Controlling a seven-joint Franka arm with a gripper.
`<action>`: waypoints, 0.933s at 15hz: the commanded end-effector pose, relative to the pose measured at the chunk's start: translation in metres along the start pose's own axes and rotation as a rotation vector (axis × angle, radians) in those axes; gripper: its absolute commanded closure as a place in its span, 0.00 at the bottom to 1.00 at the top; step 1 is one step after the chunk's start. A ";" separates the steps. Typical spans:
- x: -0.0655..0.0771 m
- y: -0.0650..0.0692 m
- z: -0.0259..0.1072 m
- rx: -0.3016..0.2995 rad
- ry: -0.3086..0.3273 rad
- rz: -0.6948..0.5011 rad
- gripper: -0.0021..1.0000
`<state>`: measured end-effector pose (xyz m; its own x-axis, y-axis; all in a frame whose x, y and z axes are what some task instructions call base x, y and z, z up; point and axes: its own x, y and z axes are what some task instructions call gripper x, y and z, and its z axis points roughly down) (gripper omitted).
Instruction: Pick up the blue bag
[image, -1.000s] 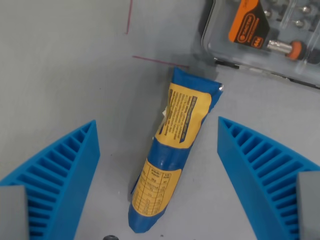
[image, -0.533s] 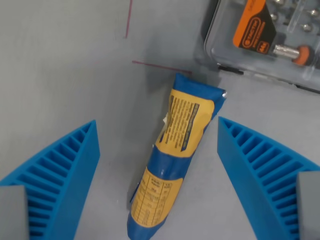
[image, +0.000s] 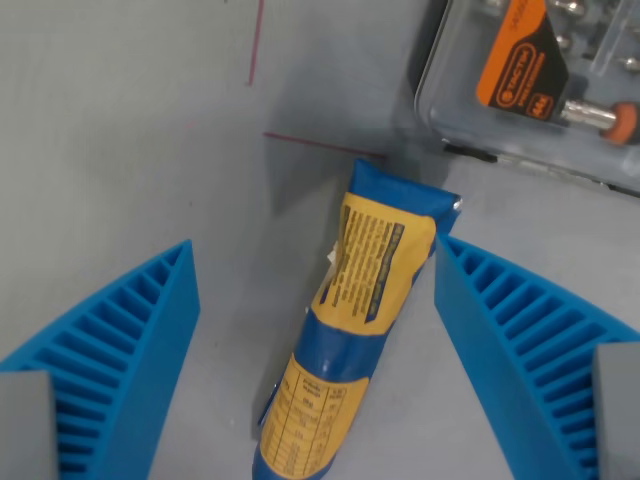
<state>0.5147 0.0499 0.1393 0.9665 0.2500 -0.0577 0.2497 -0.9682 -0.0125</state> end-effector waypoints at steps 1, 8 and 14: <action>0.001 -0.001 0.007 -0.005 0.067 -0.019 0.00; 0.002 -0.001 0.018 -0.005 0.067 -0.019 0.00; 0.003 -0.001 0.028 -0.005 0.067 -0.019 0.00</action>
<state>0.5157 0.0503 0.1170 0.9665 0.2506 -0.0550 0.2503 -0.9681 -0.0132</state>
